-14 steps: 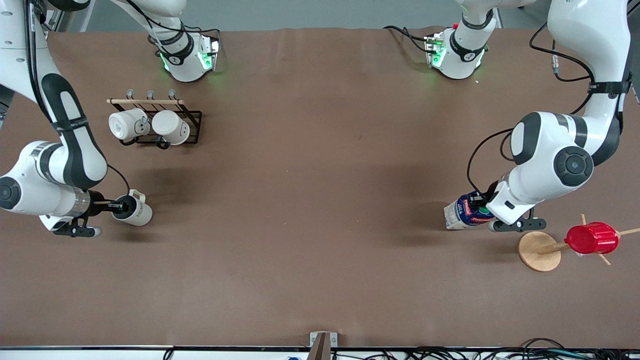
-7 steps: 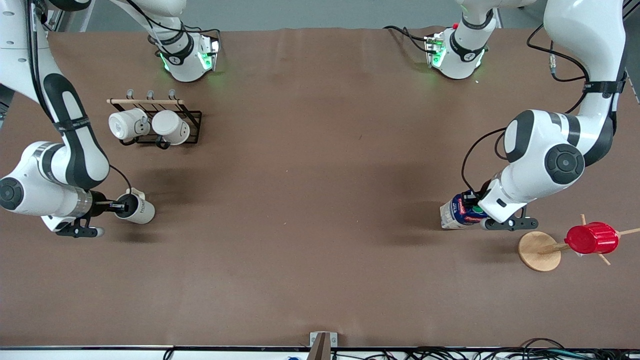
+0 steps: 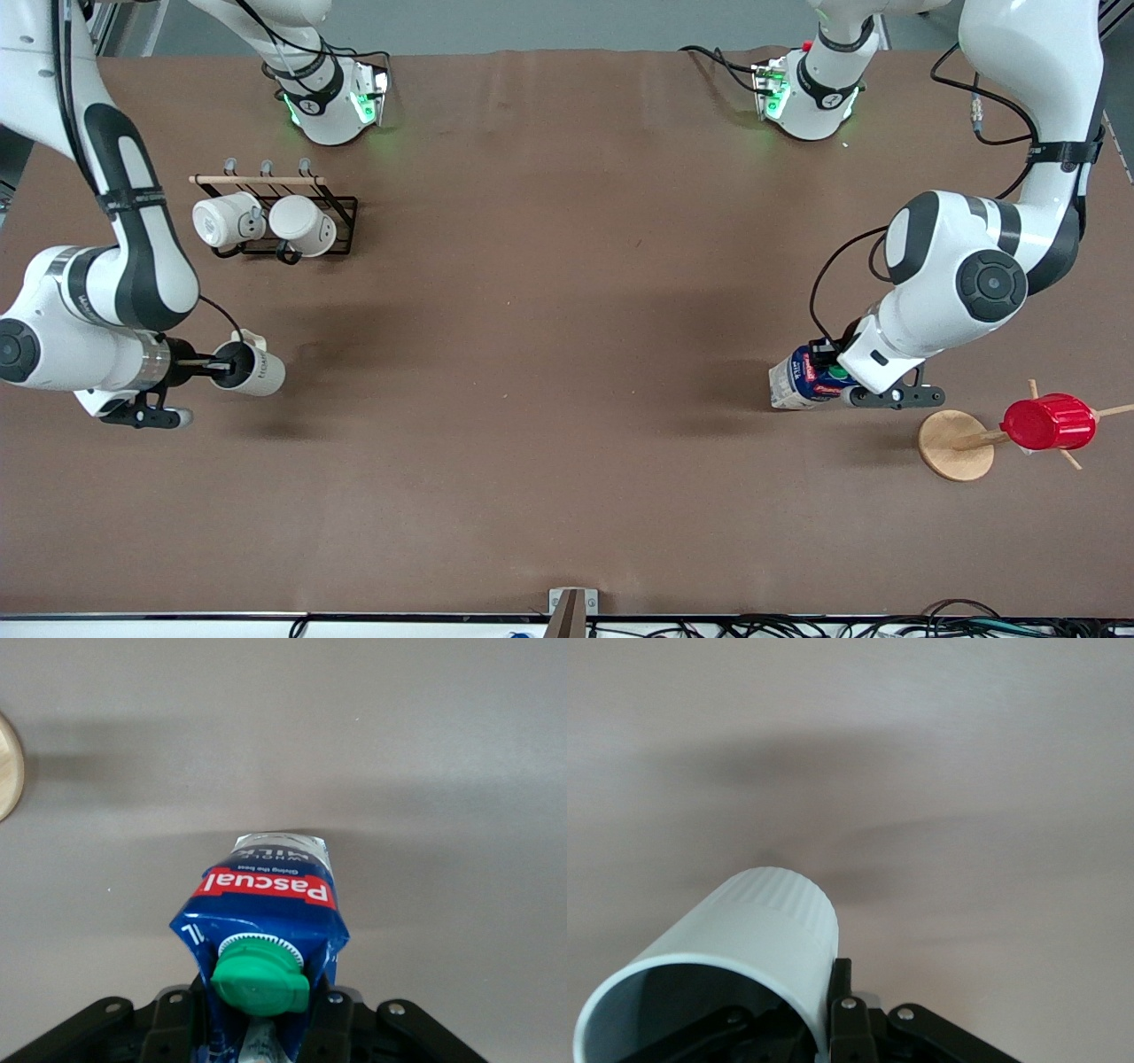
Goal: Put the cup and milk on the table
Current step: 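Carry the carton and the mug toward each other at table middle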
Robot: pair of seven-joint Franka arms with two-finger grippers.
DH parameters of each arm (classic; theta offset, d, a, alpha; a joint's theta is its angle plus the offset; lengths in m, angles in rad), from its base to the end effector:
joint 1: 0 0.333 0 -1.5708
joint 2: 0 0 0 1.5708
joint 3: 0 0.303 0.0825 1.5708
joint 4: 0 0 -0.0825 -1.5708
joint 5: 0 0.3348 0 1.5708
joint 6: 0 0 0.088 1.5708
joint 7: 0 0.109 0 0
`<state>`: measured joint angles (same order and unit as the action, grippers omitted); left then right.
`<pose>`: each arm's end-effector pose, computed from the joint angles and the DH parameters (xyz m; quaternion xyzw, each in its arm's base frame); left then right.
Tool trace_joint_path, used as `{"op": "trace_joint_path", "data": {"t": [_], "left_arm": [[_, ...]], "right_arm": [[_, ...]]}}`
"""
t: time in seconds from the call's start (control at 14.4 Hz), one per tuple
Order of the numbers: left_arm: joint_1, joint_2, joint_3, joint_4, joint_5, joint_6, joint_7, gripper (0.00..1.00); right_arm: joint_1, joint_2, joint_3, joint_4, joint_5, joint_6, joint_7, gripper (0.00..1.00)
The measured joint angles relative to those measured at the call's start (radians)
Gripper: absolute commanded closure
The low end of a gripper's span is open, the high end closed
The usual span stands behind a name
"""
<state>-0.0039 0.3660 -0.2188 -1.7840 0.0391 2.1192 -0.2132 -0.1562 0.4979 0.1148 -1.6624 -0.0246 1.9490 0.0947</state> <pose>0.5832 -0.1190 0.3651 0.9997 -0.0085 -0.0154 0.0195 0.6036 -0.0343 0.3188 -0.9923 0.0660 0.1042 0.0143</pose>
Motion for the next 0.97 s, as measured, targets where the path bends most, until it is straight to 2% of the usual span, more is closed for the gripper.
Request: {"op": "trace_joint_path", "data": {"t": [0.14,0.42,0.56,0.77,0.97], "left_arm": [[0.0,-0.005,-0.008,0.003,0.0,0.0,-0.001,0.89],[-0.02,-0.019,-0.035,0.019,0.0,-0.017,-0.062,0.89],[-0.056,-0.02,-0.041,0.058,0.0,-0.064,-0.108,0.89],[-0.108,-0.02,-0.043,0.118,0.0,-0.103,-0.168,0.89],[-0.159,-0.02,-0.044,0.136,0.0,-0.107,-0.233,0.89]], "right_arm": [[0.078,-0.004,0.003,0.035,0.007,-0.025,0.13,1.0],[0.269,-0.002,0.006,0.06,0.125,-0.016,0.382,1.0],[0.377,0.007,0.007,0.083,0.141,-0.005,0.517,1.0],[0.548,0.062,0.007,0.122,0.142,0.094,0.745,1.0],[0.683,0.146,0.003,0.182,0.142,0.151,0.826,0.99]]}}
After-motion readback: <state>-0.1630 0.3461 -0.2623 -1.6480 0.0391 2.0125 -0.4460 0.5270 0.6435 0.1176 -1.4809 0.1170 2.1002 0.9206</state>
